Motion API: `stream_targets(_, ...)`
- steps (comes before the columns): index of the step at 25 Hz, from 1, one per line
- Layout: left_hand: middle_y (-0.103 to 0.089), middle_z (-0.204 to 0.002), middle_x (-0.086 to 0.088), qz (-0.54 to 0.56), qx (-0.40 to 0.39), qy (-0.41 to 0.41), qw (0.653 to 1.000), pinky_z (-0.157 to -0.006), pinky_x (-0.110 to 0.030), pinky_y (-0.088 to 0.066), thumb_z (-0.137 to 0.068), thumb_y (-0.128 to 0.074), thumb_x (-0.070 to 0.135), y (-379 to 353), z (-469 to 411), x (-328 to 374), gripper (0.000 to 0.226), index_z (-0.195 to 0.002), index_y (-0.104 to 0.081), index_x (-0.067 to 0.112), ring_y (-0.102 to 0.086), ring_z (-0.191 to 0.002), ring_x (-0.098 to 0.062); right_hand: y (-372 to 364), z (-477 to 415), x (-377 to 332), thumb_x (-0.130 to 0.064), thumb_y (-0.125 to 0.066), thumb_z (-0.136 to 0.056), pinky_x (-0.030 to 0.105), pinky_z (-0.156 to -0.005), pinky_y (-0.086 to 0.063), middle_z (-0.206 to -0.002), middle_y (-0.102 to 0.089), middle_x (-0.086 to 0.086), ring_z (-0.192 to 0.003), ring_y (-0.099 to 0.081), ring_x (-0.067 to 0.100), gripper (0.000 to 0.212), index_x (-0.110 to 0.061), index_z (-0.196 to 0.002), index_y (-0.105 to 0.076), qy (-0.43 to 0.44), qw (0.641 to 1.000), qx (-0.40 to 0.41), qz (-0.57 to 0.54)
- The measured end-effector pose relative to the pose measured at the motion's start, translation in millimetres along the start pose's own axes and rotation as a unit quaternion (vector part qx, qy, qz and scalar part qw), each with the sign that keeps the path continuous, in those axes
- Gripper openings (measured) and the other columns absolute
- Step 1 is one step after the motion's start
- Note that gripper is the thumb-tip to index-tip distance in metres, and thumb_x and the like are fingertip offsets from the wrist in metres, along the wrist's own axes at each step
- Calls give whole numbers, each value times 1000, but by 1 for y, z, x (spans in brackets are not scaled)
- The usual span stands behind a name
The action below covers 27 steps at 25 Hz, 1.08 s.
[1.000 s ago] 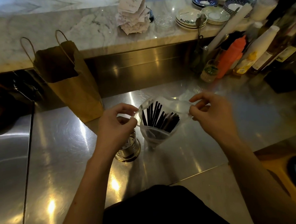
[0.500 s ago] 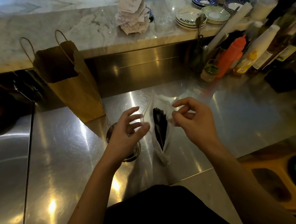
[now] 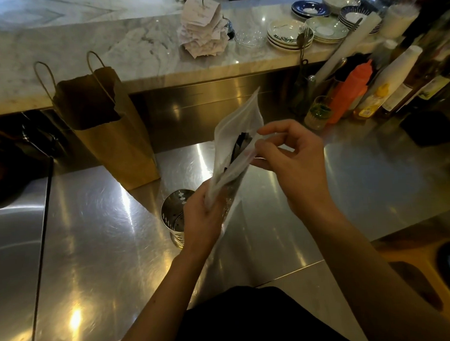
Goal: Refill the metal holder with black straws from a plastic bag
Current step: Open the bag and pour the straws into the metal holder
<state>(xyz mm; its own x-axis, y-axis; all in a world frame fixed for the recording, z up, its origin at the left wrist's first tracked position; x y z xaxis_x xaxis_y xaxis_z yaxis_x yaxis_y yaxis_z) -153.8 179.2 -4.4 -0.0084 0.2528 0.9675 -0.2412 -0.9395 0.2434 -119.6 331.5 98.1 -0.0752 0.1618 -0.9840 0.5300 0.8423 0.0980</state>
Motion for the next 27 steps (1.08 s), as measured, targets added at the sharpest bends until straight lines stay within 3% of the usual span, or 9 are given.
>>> stream_targets(2,-66,-75,16,17,11,-17,1000,-70,-16,-50,-98,-54,23,5,-5,2,18,-93,-70,19,-67,-74,-6,3,-3,3,-7,-62,-92,26,-75,-60,-93,-69,7,-87,-73,15,15,-19,-102,-61,18,1000,-12,-16)
stream_targets(6,-73,-104,-5,139,-24,-39,989,-84,-35,-58,-100,-47,10,15,-14,2,26,-105,-69,24,-70,-101,-20,23,-7,56,-15,-59,-96,34,-93,-56,-109,-66,6,-104,-67,14,25,-22,-119,-55,-44,998,40,23)
stream_targets(9,-75,-103,-3,201,-79,0,976,-79,-30,-58,-99,-46,10,23,-19,4,23,-108,-67,15,-70,-102,-21,30,-6,109,-23,-54,-99,42,-108,-45,-130,-60,3,-121,-56,15,36,-18,-134,-52,-166,983,-43,58)
stream_targets(12,-75,-99,-4,242,-115,47,962,-74,-25,-56,-94,-52,16,30,-24,6,23,-111,-66,8,-71,-96,-17,30,-2,129,-30,-50,-100,36,-106,-44,-126,-63,-3,-119,-57,14,34,-20,-132,-57,-200,972,-119,42)
stream_targets(17,-70,-111,-11,307,-52,123,942,-80,-34,-56,-80,-68,32,34,-33,-10,50,-123,-61,5,-69,-101,-23,27,-2,87,-16,-52,-99,30,-80,-58,-86,-72,-2,-83,-70,14,16,-11,-99,-67,-121,983,-139,24)
stream_targets(20,-60,-132,-16,401,-79,202,890,-100,-49,-49,-76,-75,43,23,-34,-22,75,-137,-49,8,-60,-120,-33,22,-3,36,-18,-54,-97,20,-65,-55,-80,-70,-1,-71,-70,10,13,-11,-98,-66,-15,984,-139,106)
stream_targets(22,-48,-145,-16,454,-128,239,849,-107,-53,-41,-84,-69,46,11,-32,-31,74,-144,-42,11,-50,-131,-36,15,0,8,-26,-55,-96,15,-63,-52,-82,-69,-7,-70,-68,5,14,-17,-98,-65,45,970,-141,191)
stream_targets(24,-48,-145,-16,529,-129,269,794,-102,-50,-45,-92,-60,42,5,-30,-38,62,-143,-44,11,-51,-130,-33,8,0,-14,-35,-53,-93,14,-64,-52,-81,-65,-18,-72,-66,1,14,-28,-99,-63,105,953,-124,257)
stream_targets(27,-69,-113,-13,550,-91,292,777,-77,-40,-58,-92,-53,40,2,-24,-25,41,-120,-60,11,-71,-100,-24,-7,0,-26,-38,-50,-93,26,-68,-57,-82,-61,-23,-74,-64,1,21,-28,-104,-65,163,930,-120,306)
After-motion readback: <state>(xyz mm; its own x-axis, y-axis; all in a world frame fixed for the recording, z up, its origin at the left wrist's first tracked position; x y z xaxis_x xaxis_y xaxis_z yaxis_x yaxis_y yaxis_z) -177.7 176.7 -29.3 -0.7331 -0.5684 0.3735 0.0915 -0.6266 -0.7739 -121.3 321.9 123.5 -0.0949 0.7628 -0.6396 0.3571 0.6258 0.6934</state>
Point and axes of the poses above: each hand's wrist, its own z-axis away from the middle knuckle, its own y-axis out of the back of the hand, x = y × z, the point moved 4 cm from there along -z, towards the middle knuckle
